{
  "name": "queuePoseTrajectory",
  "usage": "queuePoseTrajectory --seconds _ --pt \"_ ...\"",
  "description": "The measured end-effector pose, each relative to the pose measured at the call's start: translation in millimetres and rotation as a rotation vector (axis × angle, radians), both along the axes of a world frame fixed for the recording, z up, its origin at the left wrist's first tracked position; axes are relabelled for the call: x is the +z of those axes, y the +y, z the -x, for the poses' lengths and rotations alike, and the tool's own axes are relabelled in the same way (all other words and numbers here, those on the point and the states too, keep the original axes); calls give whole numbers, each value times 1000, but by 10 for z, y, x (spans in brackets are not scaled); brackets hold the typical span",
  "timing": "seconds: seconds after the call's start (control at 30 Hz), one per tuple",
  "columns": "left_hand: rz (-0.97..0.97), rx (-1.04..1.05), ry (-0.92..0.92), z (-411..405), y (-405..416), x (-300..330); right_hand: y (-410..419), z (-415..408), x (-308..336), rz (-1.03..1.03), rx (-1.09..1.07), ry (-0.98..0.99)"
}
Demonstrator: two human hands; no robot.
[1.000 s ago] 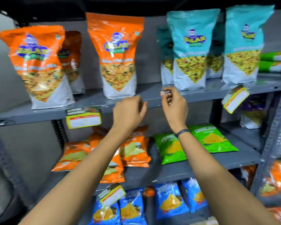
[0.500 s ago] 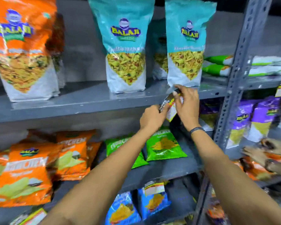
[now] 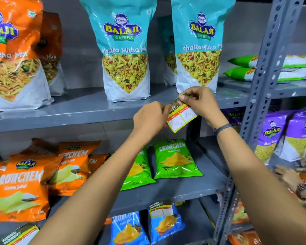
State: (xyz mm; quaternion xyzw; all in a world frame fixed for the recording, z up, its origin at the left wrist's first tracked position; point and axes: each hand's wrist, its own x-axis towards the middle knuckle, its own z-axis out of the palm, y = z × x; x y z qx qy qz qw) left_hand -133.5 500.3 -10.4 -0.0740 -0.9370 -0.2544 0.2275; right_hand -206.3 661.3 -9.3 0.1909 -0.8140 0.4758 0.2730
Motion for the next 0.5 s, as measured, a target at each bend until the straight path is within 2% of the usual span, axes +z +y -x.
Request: queuePoseTrajectory --seconds 0.17,0.37,0.5 --pt "150 91 65 34 -114 -120 70 -193 -216 -3 78 52" --pt "243 119 66 64 -93 -145 117 -212 -300 -164 19 138" --pt "245 129 76 78 -97 -116 120 -234 -288 -75 56 130"
